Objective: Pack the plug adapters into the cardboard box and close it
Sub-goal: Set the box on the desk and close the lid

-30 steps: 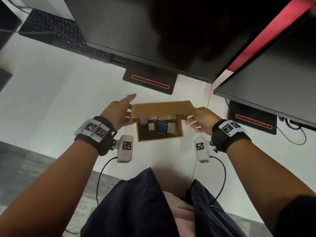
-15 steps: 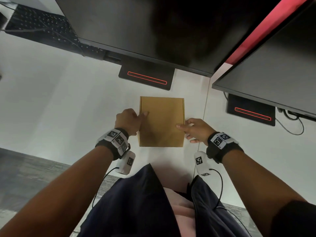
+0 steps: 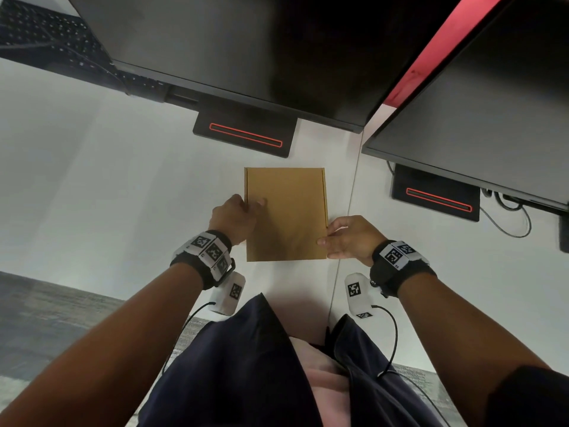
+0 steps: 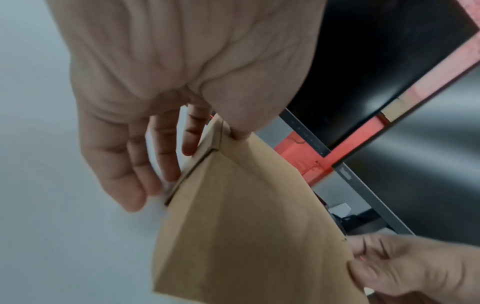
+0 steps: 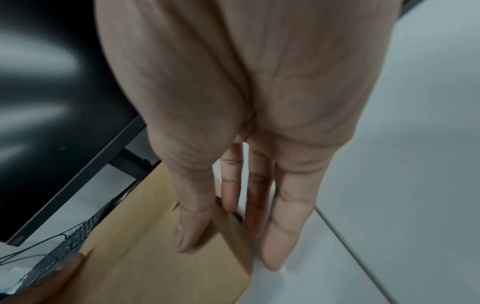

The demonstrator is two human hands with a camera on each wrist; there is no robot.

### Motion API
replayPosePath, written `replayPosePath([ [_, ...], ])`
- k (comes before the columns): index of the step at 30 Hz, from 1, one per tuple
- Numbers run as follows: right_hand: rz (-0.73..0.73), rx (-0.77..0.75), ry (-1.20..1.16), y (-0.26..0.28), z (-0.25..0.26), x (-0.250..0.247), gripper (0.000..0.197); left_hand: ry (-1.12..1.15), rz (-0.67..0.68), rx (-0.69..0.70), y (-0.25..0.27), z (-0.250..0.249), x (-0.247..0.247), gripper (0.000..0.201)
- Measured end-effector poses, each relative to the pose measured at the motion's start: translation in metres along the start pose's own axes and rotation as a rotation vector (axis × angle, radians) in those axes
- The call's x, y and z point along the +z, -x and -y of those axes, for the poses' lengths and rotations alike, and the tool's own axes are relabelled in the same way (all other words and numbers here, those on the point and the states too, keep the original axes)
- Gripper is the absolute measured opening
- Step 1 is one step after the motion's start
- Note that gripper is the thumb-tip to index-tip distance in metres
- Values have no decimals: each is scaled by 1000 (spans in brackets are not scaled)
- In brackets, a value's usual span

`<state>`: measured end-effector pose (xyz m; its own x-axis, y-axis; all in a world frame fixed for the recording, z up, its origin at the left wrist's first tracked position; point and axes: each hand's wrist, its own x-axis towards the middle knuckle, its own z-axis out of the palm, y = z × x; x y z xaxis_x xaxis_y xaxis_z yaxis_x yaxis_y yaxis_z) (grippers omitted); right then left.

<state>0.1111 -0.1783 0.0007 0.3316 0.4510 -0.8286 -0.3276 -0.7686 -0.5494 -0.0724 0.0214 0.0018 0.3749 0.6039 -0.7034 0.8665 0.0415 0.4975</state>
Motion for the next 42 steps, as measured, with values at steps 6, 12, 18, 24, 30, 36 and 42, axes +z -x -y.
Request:
replayPosePath([
  [6, -237, -141, 299, -3, -5, -18, 47, -181, 190, 191, -3, -1, 13, 76],
  [12, -394, -496, 910, -4, 3, -35, 100, -315, 59, 317, -3, -19, 42, 59],
  [18, -528, -533, 1101, -8, -6, -53, 68, -308, -3, 376, -5, -33, 65, 44],
  [24, -605, -548, 1046, -5, -13, -58, 57, -271, -91, 440, -4, -52, 80, 24],
  [30, -392, -568, 875, 2, -18, -81, 61, -396, -100, 346, 0, -57, 74, 23],
  [36, -341, -498, 877, 12, -11, -81, 60, -554, -93, 298, 6, -66, 68, 22],
  [42, -393, -413, 922, 18, -5, -69, 51, -693, -59, 344, 7, -69, 62, 28],
])
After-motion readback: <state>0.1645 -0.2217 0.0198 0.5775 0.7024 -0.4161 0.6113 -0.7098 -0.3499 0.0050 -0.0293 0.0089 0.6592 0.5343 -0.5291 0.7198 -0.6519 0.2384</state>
